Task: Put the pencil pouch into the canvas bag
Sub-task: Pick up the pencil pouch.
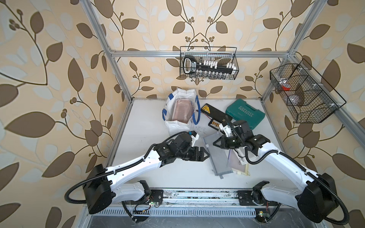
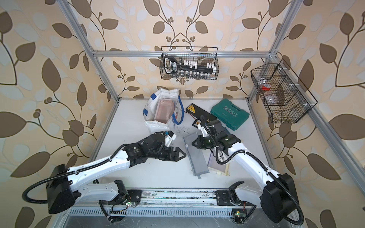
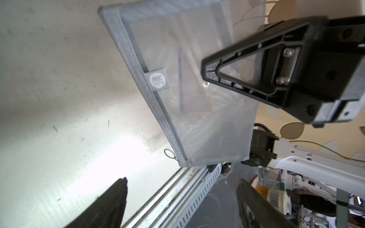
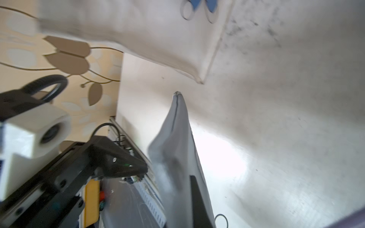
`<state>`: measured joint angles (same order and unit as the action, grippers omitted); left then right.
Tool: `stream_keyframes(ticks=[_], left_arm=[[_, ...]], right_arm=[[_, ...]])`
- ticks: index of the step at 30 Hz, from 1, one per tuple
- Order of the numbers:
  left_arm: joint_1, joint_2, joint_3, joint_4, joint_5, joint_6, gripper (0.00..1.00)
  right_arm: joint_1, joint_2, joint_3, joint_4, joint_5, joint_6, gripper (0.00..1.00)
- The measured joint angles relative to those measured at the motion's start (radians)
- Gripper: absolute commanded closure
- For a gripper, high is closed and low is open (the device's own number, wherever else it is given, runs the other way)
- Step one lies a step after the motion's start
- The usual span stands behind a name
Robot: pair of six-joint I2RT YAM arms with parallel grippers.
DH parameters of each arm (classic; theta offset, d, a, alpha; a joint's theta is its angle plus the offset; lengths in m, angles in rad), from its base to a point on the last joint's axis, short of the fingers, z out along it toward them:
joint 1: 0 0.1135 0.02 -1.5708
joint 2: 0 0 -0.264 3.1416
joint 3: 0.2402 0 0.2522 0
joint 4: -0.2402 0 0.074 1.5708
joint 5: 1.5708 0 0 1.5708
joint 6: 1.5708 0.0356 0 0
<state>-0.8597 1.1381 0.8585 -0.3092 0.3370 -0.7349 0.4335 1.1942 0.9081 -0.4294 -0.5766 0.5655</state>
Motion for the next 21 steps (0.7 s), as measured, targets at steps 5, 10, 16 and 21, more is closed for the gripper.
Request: stream_keyframes(ticks=[5, 10, 16, 21], left_arm=[[0.077, -0.092, 0.065, -0.091, 0.021, 0.082, 0.01], [0.102, -0.075, 0.157, -0.113, 0.045, 0.153, 0.01], [0.101, 0.021, 0.227, -0.058, 0.103, 0.172, 0.29], [0.102, 0.049, 0.233, -0.020, 0.122, 0.174, 0.79]], right_arm=[[-0.002, 0.005, 0.133, 0.081, -0.150, 0.021, 1.00], [-0.002, 0.021, 0.224, 0.198, -0.260, 0.093, 1.00], [-0.004, 0.051, 0.233, 0.300, -0.318, 0.180, 1.00], [-0.021, 0.062, 0.233, 0.330, -0.333, 0.224, 1.00]])
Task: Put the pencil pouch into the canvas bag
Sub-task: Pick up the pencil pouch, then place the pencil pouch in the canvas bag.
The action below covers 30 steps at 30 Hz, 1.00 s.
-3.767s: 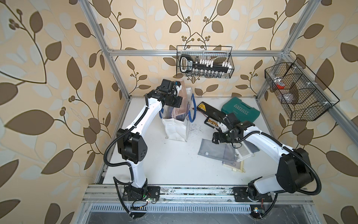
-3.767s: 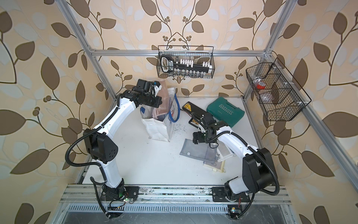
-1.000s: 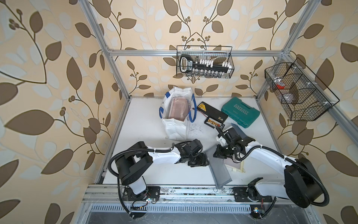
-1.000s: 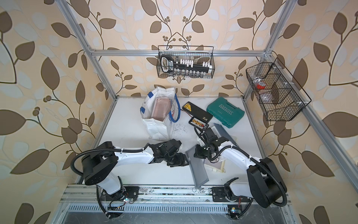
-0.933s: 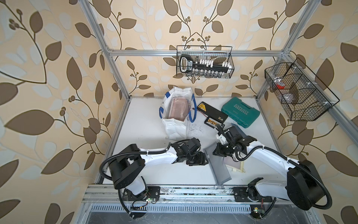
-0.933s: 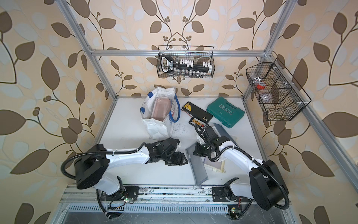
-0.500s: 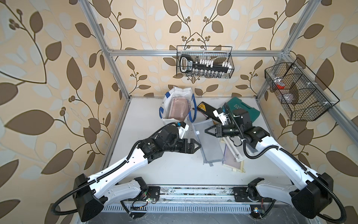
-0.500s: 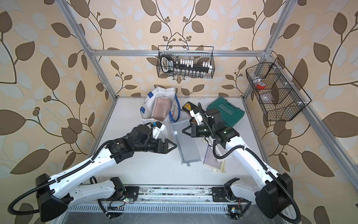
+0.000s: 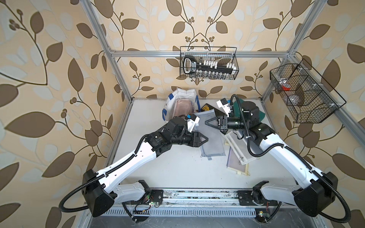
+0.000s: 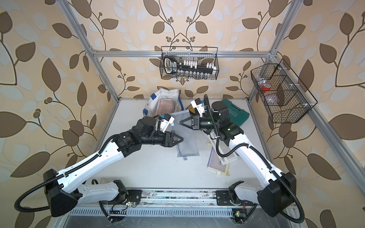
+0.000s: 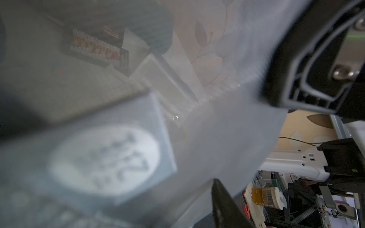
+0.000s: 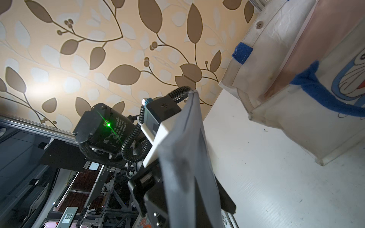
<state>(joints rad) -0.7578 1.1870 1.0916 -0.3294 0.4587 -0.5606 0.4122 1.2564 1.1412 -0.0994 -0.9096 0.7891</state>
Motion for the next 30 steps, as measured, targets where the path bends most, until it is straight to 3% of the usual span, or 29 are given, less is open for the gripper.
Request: stream_keyframes(ticks=[3, 5, 7, 11, 16, 21, 26, 30], left_arm=[[0.000, -0.007, 0.000, 0.008, 0.001, -0.001, 1.00], [0.001, -0.020, 0.001, 0.010, -0.006, 0.010, 1.00], [0.012, -0.038, 0.002, -0.005, -0.017, 0.012, 1.00], [0.041, -0.052, 0.064, -0.107, -0.054, 0.039, 1.00], [0.104, 0.029, 0.335, -0.366, -0.163, 0.152, 1.00], [0.220, 0.167, 0.610, -0.575, -0.293, 0.306, 1.00], [0.297, 0.314, 0.792, -0.652, -0.411, 0.423, 1.00], [0.340, 0.420, 0.860, -0.638, -0.445, 0.489, 1.00]], right_arm=[[-0.027, 0.000, 0.000, 0.007, -0.005, 0.013, 0.99], [-0.046, 0.000, 0.001, 0.002, -0.002, 0.016, 0.86], [-0.056, 0.003, 0.014, -0.024, 0.011, 0.011, 0.62], [-0.062, 0.032, 0.120, -0.140, 0.068, -0.054, 0.01], [-0.080, 0.076, 0.288, -0.333, 0.185, -0.170, 0.01], [-0.167, 0.109, 0.374, -0.574, 0.369, -0.315, 0.00], [-0.235, 0.156, 0.360, -0.771, 0.583, -0.454, 0.01], [-0.296, 0.159, 0.322, -0.844, 0.695, -0.533, 0.01]])
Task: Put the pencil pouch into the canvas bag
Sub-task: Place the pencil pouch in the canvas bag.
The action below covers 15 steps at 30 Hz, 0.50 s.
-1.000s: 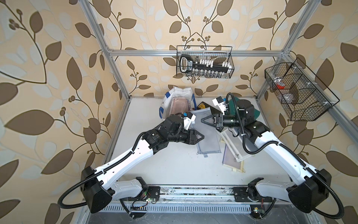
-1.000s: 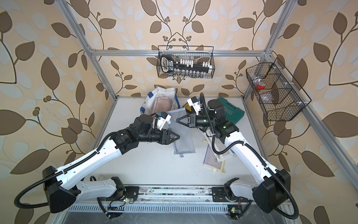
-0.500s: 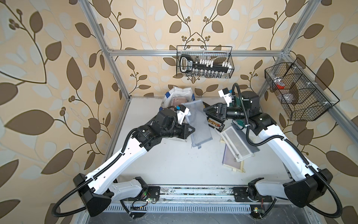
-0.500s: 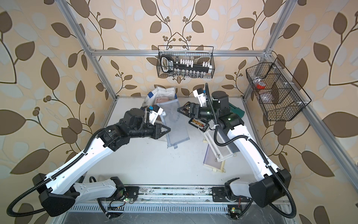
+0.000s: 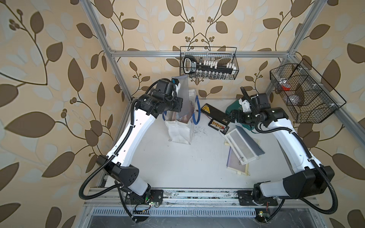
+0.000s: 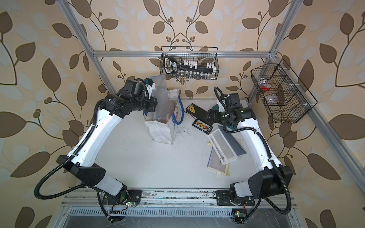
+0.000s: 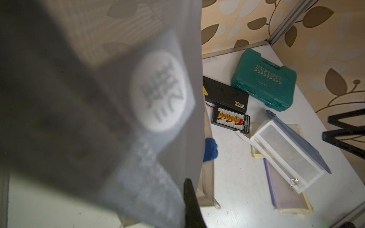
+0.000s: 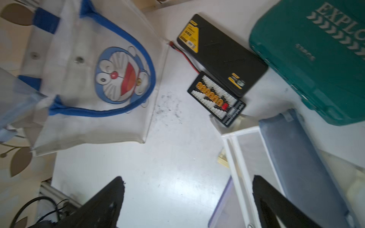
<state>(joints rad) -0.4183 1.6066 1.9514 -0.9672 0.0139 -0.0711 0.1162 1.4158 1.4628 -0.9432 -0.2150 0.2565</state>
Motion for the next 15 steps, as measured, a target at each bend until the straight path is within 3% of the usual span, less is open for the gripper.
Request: stream_keyframes(ticks=[8, 15], left_arm=[[0.098, 0.158, 0.044, 0.051, 0.041, 0.136, 1.00], [0.113, 0.150, -0.123, 0.130, 0.195, 0.173, 1.00]], right_arm=[[-0.106, -0.003, -0.110, -0.042, 0.081, -0.077, 0.01], [-0.167, -0.032, -0.251, -0.027, 0.060, -0.085, 0.02]])
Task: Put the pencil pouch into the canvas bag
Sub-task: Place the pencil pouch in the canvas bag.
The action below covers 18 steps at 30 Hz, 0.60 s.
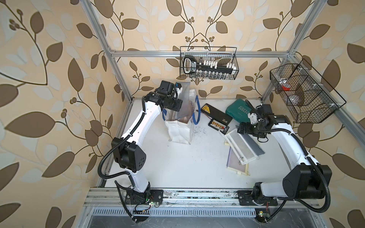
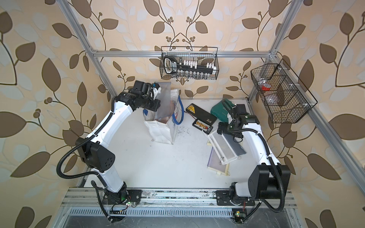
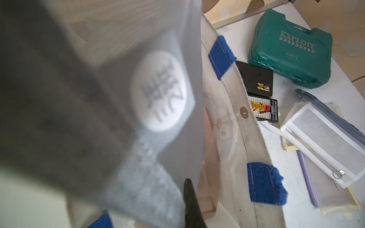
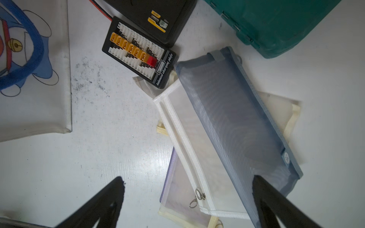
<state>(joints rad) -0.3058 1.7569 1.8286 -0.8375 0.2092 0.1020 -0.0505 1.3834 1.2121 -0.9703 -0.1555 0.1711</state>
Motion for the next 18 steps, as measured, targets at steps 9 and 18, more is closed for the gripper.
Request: stream_keyframes(ticks=[9, 18], left_arm=[[0.013, 0.013, -0.060, 0.011, 0.079, -0.001, 0.81], [0.013, 0.016, -0.040, 0.002, 0.031, -0.021, 0.14]], right_arm=[[-0.067, 0.005, -0.119, 0.069, -0.054, 0.012, 0.09], [-0.068, 0.078, -0.128, 0.129, -0.049, 0.011, 0.16]])
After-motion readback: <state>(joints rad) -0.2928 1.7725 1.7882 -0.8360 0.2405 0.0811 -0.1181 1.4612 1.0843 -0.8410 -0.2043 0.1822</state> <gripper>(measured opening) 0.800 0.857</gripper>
